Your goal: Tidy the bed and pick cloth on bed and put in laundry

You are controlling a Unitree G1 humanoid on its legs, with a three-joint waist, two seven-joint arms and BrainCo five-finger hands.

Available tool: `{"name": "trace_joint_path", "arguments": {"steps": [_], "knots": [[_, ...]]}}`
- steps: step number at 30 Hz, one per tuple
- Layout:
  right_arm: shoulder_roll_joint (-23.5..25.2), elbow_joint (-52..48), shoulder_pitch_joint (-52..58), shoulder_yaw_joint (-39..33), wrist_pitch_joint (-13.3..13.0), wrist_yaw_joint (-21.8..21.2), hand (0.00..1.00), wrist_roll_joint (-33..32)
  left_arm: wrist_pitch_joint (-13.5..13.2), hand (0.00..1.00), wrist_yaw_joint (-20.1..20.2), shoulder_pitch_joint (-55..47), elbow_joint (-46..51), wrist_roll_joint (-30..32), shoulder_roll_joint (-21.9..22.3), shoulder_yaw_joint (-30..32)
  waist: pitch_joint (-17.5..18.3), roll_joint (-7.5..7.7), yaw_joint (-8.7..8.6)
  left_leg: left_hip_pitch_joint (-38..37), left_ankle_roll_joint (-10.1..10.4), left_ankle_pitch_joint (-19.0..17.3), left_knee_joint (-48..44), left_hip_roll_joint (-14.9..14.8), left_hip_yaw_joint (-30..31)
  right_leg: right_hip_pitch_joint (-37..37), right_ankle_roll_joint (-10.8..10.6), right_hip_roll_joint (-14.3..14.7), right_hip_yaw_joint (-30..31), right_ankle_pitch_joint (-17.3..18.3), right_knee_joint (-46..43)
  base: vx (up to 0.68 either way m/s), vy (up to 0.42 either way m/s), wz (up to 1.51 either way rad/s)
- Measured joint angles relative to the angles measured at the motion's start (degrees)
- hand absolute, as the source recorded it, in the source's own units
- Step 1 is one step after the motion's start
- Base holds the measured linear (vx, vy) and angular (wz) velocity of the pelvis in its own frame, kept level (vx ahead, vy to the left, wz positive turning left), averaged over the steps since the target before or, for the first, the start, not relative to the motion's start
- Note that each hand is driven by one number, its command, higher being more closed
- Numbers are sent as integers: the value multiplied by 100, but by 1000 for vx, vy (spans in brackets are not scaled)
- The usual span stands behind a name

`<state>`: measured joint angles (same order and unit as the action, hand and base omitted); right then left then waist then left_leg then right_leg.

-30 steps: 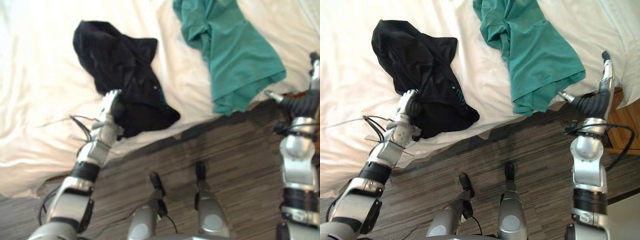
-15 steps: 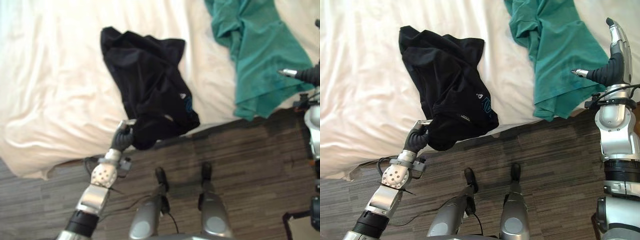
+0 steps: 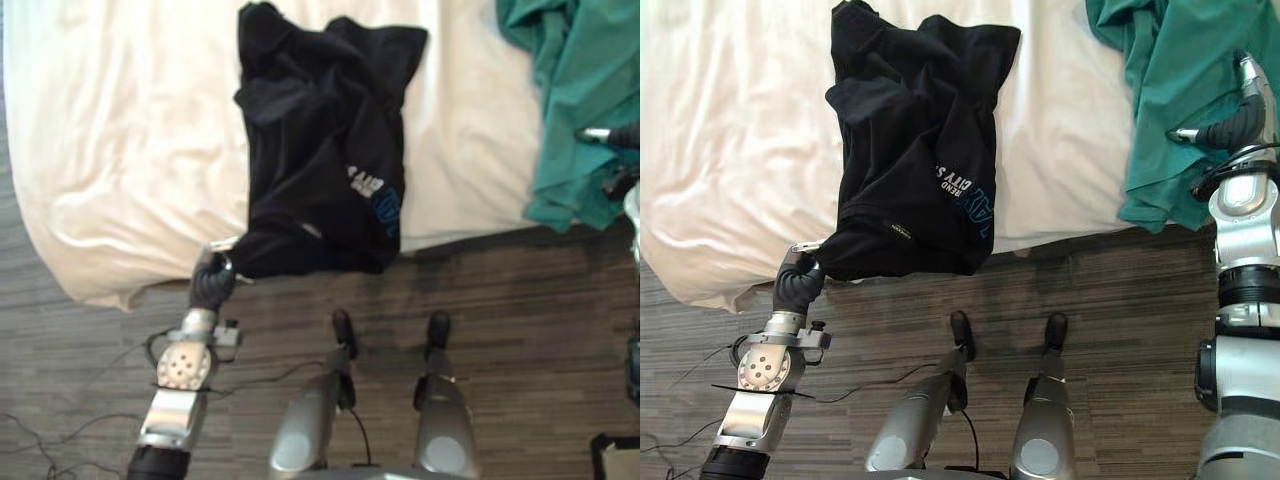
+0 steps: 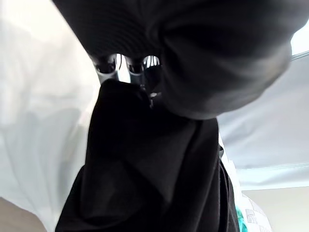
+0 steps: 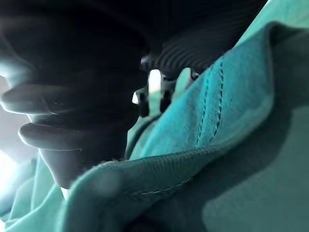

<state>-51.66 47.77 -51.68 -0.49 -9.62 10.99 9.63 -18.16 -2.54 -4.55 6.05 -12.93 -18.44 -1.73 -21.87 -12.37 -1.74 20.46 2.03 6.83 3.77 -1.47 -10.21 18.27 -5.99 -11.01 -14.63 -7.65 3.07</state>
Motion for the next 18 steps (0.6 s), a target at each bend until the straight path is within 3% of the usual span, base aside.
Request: {"name": "trace_joint_path", "arguments": {"steps": [9,18], "knots": [[-210,950,-774,222,-120,-9,100,-4,-69,100,-3,-3,261,8,9,-140,-27,-59,150,191,6,187,148,-59,56,328,-13,96,29,-8,-163,-1,1,-1],[5,999,-781,265,-125,-119,100,0,-70,100,-21,152,257,24,11,-347,-26,-55,254,225,105,276,160,-178,59,428,40,208,55,27,-279,6,-2,-3]]}}
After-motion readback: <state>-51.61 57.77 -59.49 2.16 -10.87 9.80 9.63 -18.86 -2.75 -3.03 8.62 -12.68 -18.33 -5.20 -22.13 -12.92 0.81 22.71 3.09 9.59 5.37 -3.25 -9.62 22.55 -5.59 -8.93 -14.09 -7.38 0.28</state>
